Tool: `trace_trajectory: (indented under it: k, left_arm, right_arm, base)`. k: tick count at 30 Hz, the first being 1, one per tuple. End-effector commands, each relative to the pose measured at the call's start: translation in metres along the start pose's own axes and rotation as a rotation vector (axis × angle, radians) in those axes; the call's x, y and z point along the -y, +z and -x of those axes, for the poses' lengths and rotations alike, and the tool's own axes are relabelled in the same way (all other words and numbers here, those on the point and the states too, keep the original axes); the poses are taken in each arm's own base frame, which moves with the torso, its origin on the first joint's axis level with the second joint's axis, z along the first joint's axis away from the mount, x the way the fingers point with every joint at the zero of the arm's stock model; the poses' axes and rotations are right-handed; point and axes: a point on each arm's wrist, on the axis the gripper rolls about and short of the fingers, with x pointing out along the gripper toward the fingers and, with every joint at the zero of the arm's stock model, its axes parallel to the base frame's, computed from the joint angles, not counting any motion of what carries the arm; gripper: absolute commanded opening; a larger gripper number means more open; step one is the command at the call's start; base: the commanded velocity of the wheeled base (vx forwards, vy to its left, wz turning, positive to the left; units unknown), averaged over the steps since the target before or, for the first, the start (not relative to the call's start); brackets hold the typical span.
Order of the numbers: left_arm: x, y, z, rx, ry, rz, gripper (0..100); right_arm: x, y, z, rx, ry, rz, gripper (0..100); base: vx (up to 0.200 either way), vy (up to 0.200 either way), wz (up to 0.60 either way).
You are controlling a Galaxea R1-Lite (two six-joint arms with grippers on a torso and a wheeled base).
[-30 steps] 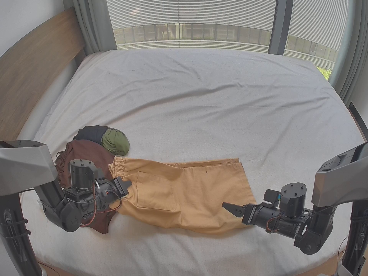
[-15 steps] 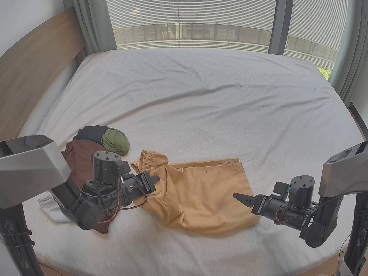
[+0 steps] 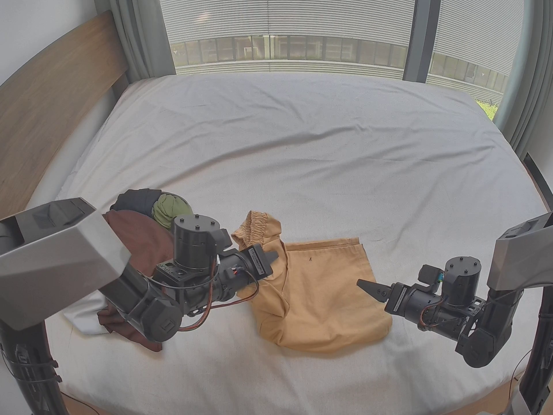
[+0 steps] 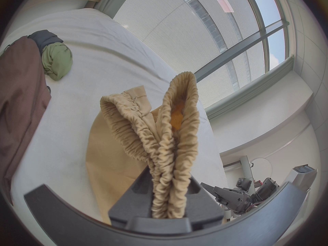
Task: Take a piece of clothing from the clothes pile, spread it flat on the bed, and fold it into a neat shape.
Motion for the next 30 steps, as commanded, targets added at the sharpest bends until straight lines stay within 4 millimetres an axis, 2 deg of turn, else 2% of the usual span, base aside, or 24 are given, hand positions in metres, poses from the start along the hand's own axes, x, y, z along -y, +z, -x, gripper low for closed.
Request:
trace_trajectory:
  k: [1,11,15,23,30]
  left_arm:
    - [0.002,-0.008,-0.01,-0.018,-0.008,-0.005,0]
    - [0.016,-0.016,-0.028,-0.07,-0.022,0.0,0]
    - [0.025,-0.025,-0.043,-0.086,-0.041,0.006,0]
    - [0.035,-0.03,-0.054,-0.121,-0.041,0.0,0]
    - [0.045,-0.047,-0.073,-0.166,-0.05,-0.014,0]
  right_arm:
    - [0.001,0.004,0.001,0.013,0.001,-0.001,100]
    - [0.005,0.014,0.002,0.048,-0.002,-0.007,100]
    - [0.006,0.02,0.004,0.073,-0.001,-0.009,100]
    - [0.009,0.026,0.004,0.096,-0.01,-0.013,100]
    - [0.012,0.035,0.005,0.132,-0.014,-0.016,100]
  base:
    - [0.0,0.0,0.0]
    - [0.0,0.0,0.0]
    - [0.0,0.0,0.0]
    - [0.0,0.0,0.0]
    - [0.0,0.0,0.0]
